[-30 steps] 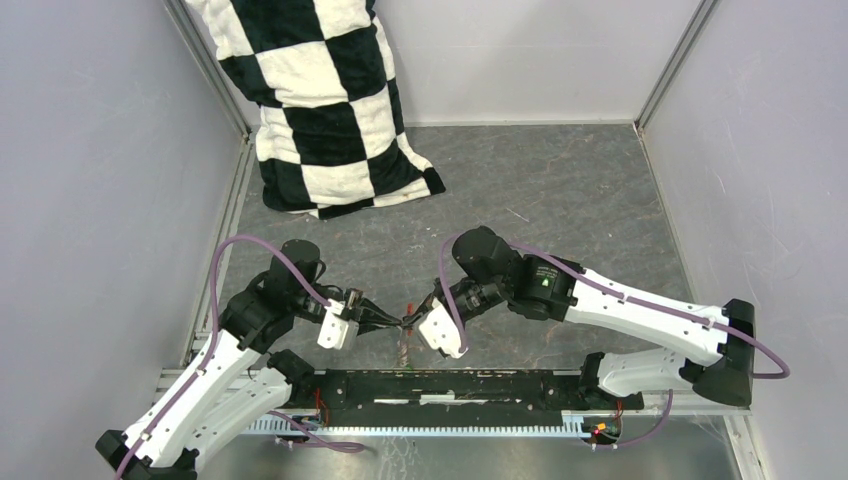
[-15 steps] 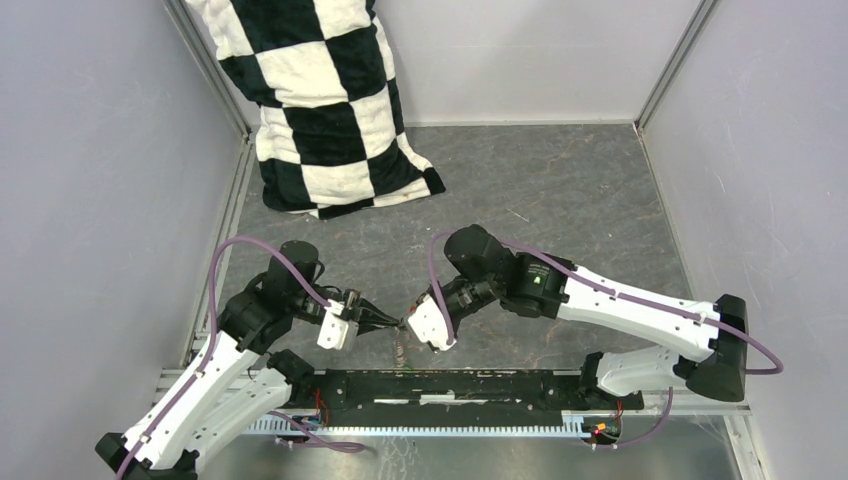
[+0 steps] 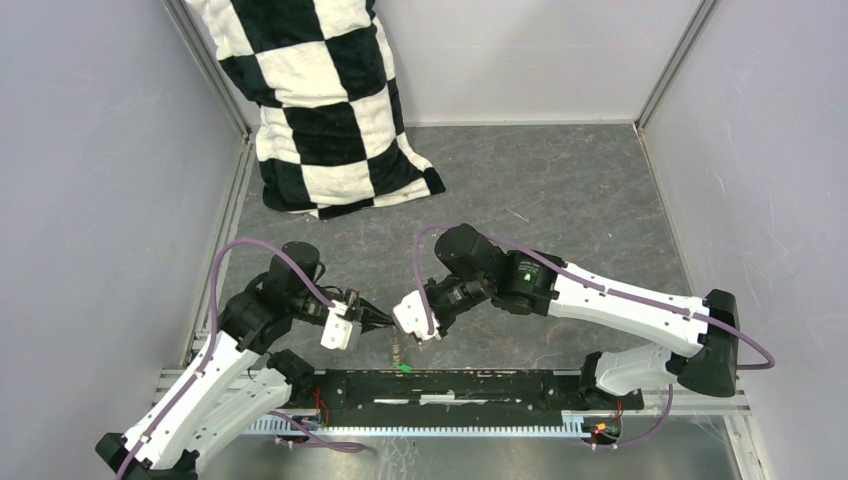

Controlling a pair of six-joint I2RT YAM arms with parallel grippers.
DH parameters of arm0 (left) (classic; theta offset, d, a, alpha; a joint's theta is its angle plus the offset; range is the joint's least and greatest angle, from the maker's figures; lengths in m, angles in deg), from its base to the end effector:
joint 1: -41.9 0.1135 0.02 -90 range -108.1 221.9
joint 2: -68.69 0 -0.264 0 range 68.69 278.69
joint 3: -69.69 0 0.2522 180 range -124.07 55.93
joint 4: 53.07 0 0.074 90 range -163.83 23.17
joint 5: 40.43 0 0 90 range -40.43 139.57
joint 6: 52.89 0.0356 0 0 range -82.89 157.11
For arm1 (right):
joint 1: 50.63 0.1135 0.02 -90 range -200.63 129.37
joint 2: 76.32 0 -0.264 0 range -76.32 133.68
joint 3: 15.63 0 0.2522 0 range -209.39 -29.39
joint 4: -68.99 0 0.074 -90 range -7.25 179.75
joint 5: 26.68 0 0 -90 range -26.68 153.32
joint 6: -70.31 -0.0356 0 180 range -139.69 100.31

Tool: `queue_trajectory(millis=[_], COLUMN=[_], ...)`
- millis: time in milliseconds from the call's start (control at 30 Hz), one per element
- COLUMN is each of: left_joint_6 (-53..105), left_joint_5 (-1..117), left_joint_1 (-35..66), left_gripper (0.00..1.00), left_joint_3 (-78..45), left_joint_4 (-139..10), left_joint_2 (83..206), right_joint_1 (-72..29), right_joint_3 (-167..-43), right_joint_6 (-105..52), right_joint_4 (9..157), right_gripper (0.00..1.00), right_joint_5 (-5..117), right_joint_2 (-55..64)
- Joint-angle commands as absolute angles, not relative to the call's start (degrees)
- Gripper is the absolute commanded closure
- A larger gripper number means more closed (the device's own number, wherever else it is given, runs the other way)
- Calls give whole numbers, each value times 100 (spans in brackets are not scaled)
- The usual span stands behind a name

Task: Put the keys on the keyring

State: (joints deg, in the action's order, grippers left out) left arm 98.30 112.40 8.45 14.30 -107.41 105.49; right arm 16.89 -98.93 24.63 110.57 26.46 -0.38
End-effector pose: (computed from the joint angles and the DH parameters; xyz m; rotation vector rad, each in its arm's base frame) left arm 0.0834 -0.0931 0.2993 1.7484 0.8267 -0.8678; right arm 0.0914 0.2768 0.3443 -1.9864 0.8877 0.9275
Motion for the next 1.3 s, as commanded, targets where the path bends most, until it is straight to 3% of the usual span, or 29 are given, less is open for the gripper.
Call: queue_trajectory(millis=[0, 633, 933, 1267], left_joint_6=[10144, 9965, 7926, 5639], left_joint_5=[11526, 11622, 11662, 11491], left_joint_1=[823, 817, 819, 824], left_gripper=[98, 98, 98, 98], left_joint_3=[1155, 1009, 1185, 1518], left_joint_4=[-10172, -10194, -8904, -7057], left_joint_2=[10603, 10716, 10658, 10668], right_joint_1=[1761, 1766, 1382, 893], right_joint_3=[-10204, -10067, -10093, -10618], right_joint_6=[2196, 1420, 1130, 676], right_joint_4=[10064, 9517, 9479, 9908], right_gripper=[100, 99, 100, 76], right_joint_5=[2969, 3549, 2767, 1892], right_joint_2=[156, 151, 34, 396])
